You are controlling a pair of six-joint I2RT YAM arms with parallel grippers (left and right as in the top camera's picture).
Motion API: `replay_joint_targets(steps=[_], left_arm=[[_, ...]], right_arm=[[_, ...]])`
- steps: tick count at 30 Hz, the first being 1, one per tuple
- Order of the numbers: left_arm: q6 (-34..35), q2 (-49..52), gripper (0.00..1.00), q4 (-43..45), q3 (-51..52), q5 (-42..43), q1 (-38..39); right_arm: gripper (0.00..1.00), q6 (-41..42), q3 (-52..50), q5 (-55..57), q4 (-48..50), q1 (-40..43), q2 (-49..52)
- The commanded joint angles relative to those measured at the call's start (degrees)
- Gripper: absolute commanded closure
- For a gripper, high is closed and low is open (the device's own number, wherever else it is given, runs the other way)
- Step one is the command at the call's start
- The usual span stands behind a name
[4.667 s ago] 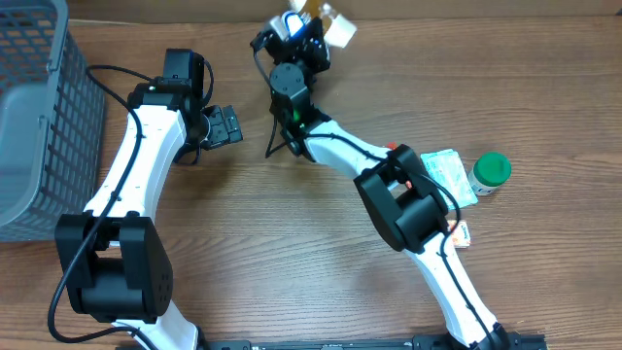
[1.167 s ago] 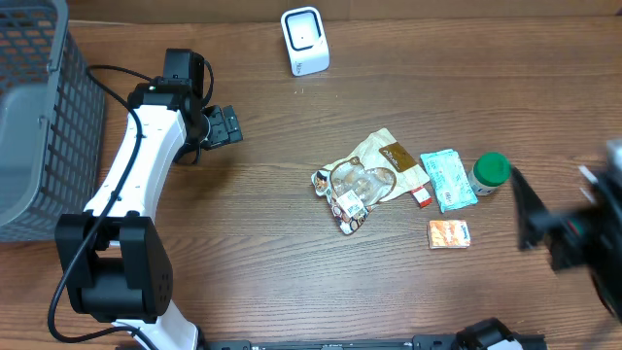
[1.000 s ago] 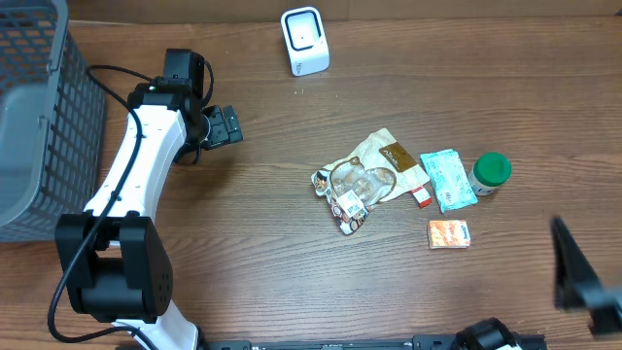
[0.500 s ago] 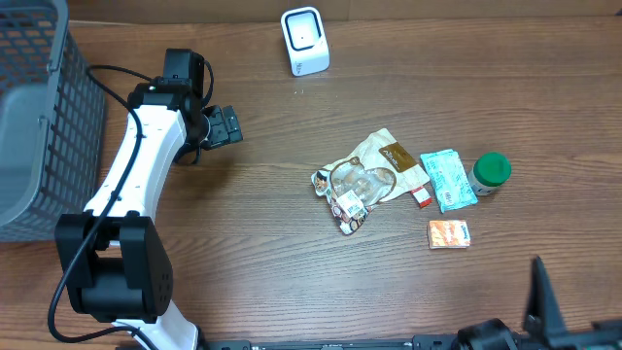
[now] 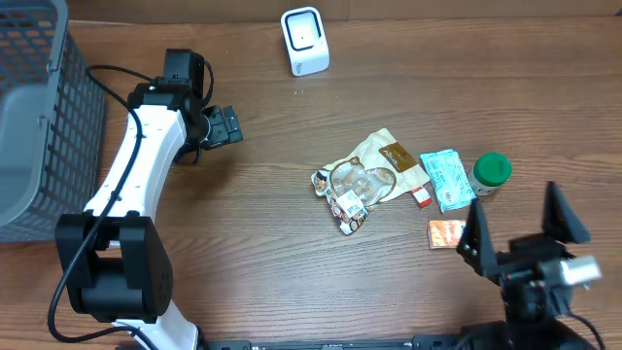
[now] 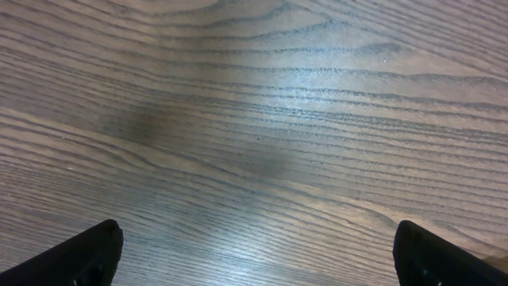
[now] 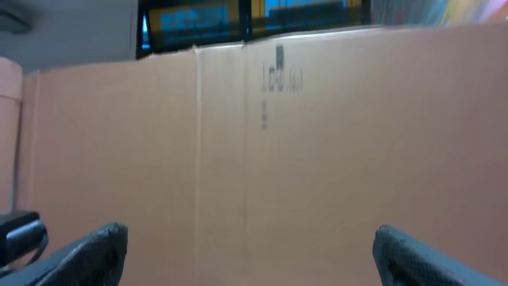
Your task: Scan the item barcode
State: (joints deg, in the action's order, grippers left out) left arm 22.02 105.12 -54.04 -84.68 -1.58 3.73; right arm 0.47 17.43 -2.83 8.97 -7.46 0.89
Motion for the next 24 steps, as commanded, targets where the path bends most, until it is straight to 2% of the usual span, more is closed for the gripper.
replay_joint_targets(steps=[1,9,19,24], left_arm=[[-1.05,-0.66,0.0,0.09,-0.63,-0.35,0.09],[-1.05,-0.66,0.0,0.09,-0.63,-0.33,0.09],[-1.07,-0.66,0.0,0.09,-0.63,-0.35,0.09],[-1.05,-0.66,0.0,0.07,-0.63,-0.35,0.09]], right_arm=[[0.0,4.76,-6.67,-1.22,4.42,0.31,-0.68],[0.0,8.59,-17.14,-1.29,6.58,0.31,-0.68],[0.0,8.37,-16.98,-0.92,-13.88,0.31,-0.72],[0.0,8.33,-16.96,-0.85,-13.44,0.31,-0.72]])
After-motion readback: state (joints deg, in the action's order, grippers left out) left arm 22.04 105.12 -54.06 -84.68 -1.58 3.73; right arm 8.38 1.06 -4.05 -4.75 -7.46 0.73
